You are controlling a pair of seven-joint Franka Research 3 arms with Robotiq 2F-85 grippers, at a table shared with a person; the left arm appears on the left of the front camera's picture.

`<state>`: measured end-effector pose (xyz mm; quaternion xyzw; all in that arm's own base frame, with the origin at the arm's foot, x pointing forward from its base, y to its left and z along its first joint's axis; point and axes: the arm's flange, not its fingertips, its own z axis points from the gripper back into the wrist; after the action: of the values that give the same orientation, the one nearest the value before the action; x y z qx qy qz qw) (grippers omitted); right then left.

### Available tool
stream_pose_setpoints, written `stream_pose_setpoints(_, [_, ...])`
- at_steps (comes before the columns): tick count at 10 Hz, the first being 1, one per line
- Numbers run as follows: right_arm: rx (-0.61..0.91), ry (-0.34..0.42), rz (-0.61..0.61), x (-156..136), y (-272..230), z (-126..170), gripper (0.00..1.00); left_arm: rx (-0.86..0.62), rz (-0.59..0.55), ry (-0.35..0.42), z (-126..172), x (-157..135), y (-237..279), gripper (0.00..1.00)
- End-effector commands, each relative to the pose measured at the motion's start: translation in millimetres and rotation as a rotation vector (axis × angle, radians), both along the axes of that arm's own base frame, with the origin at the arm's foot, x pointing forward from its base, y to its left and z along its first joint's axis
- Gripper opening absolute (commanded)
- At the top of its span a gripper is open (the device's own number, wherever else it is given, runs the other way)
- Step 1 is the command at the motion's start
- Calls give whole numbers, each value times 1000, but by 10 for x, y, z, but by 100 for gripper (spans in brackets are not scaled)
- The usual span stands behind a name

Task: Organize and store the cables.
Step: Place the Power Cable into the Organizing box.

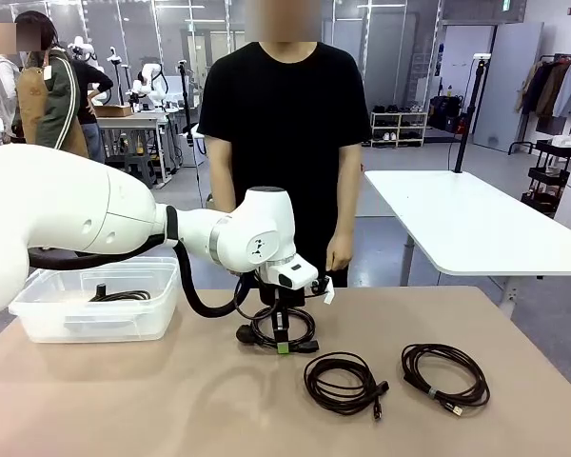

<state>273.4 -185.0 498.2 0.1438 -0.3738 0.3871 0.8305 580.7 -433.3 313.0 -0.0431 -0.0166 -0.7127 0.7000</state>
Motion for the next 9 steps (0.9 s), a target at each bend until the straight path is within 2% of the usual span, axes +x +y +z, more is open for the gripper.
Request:
stream_pose_setpoints(1, [1,-9,14,-18,-8,-12,100,3,-6,-1,237,-91,58,0])
stream_pose_setpoints(2, [1,-9,14,-18,-8,-12,100,22,-44,14,473,-181,122,0])
stream_pose_setpoints(3, [1,-9,14,-18,-8,-12,100,59,-107,-10,833,-297,251,0])
stream_pose_setpoints(4, [1,-9,14,-18,-8,-12,100,48,-124,-3,1080,-311,433,0])
stream_pose_setpoints(6, [1,-9,14,-18,-8,-12,100,7,-123,11,1294,-329,750,0])
stream_pose_setpoints(7, [1,-9,14,-18,-8,-12,100,7,-160,11,1337,-343,877,0])
stream_pose_setpoints(9, [1,-9,14,-18,-8,-12,100,-8,-216,-22,1411,-458,1138,0])
